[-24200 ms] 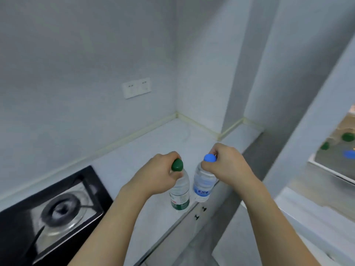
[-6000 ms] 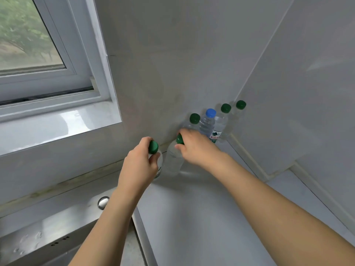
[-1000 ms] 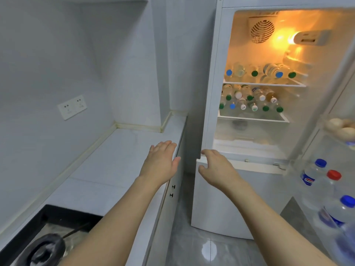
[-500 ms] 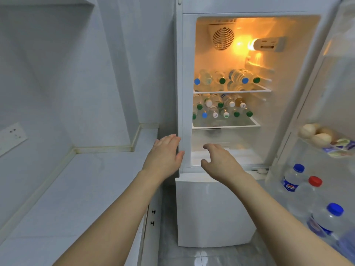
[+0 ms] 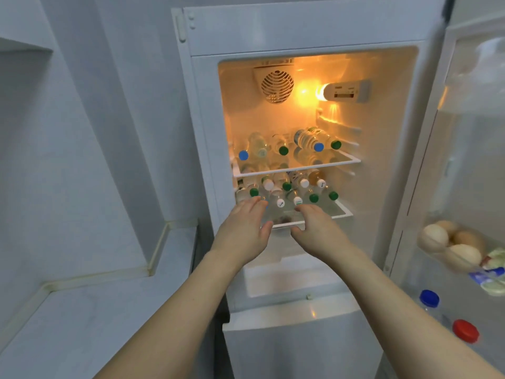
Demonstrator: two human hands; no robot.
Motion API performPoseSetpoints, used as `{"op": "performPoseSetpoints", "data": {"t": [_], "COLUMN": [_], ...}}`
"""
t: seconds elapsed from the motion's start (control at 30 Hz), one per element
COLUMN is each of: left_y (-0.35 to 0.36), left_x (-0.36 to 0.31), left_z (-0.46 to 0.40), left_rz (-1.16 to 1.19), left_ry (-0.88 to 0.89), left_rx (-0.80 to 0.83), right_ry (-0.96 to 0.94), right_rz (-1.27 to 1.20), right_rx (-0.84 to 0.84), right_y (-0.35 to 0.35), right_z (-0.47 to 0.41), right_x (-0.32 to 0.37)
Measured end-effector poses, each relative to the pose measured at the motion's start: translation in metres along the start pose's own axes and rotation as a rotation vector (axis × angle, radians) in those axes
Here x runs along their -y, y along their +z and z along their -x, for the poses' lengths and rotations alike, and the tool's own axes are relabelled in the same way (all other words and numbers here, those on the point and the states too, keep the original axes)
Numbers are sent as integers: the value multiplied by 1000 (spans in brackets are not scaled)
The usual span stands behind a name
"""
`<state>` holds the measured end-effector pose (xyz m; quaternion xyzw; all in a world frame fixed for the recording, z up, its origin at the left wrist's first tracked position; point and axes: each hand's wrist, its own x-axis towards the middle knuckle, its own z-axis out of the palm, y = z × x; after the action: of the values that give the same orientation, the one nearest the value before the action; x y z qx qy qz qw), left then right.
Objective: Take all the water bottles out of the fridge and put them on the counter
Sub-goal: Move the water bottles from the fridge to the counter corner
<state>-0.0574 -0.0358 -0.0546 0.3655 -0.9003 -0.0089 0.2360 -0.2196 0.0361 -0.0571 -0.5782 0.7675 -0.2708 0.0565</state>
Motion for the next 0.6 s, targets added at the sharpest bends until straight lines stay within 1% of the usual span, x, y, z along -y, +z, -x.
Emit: {"op": "performPoseSetpoints", "data": {"t": [0.17,0.33,0.47,0.6], "left_y": [16,27,38,47], "left_x": [-3,4,24,49], "left_z": [-66,-129,-174,-212], "left_rz": [-36,-57,-89,-9], "left_ry": [33,-11,-119,-290], "left_rx": [-44,-83,-97,-115], "right_ry": [35,7,3,-18], "right_rz": [9,-58,-69,-127], "right_rx": [-41,-87,-98,-68], "right_y": [-20,-33,-32,-23], "right_z": [-55,-109,-151,-196], "right_x": [-29,-48,-51,-45]}}
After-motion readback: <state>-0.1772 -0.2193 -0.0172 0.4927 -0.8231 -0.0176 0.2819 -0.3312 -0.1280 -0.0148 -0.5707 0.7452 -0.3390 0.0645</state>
